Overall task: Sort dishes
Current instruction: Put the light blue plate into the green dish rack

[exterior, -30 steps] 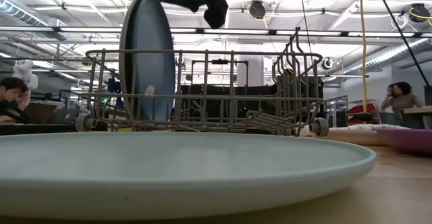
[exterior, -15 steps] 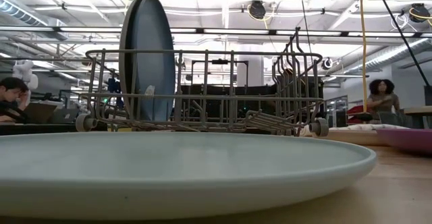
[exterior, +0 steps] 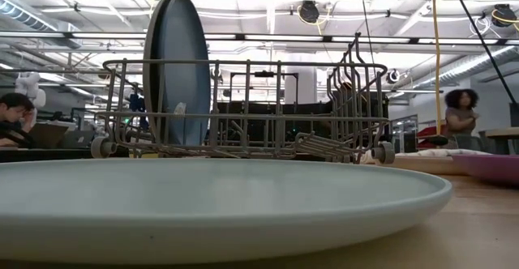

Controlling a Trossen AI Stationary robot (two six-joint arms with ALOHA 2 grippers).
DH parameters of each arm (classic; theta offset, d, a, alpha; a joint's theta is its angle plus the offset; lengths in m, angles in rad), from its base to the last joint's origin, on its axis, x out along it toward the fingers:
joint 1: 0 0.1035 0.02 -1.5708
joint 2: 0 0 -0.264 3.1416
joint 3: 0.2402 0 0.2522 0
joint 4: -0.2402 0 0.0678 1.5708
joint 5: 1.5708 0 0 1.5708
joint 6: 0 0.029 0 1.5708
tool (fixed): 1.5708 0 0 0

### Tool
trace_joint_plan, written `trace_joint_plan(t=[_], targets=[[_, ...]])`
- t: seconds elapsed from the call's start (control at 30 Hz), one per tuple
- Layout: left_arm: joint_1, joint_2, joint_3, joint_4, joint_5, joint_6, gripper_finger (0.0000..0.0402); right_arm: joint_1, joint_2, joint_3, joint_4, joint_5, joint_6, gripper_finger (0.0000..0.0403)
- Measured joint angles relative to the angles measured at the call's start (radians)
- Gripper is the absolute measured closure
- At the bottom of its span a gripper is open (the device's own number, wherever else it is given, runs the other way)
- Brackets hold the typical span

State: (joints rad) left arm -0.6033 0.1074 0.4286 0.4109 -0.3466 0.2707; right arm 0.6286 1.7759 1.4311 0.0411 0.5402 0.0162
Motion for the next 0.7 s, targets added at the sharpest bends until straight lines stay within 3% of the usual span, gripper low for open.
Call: trace_joint_plan(t=[0.5,0.7], targets=[[0.0,0.0,0.0,0.0,-0.028,0.003,0.0356,0.07,0.164,0.0,-0.341,-0.302,0.252,0.0241],[0.0,0.0,0.0,-0.002,-0.03,0.005,0.0356,0.067,0.238,-0.001,-0.373,-0.351,0.254,0.0241]])
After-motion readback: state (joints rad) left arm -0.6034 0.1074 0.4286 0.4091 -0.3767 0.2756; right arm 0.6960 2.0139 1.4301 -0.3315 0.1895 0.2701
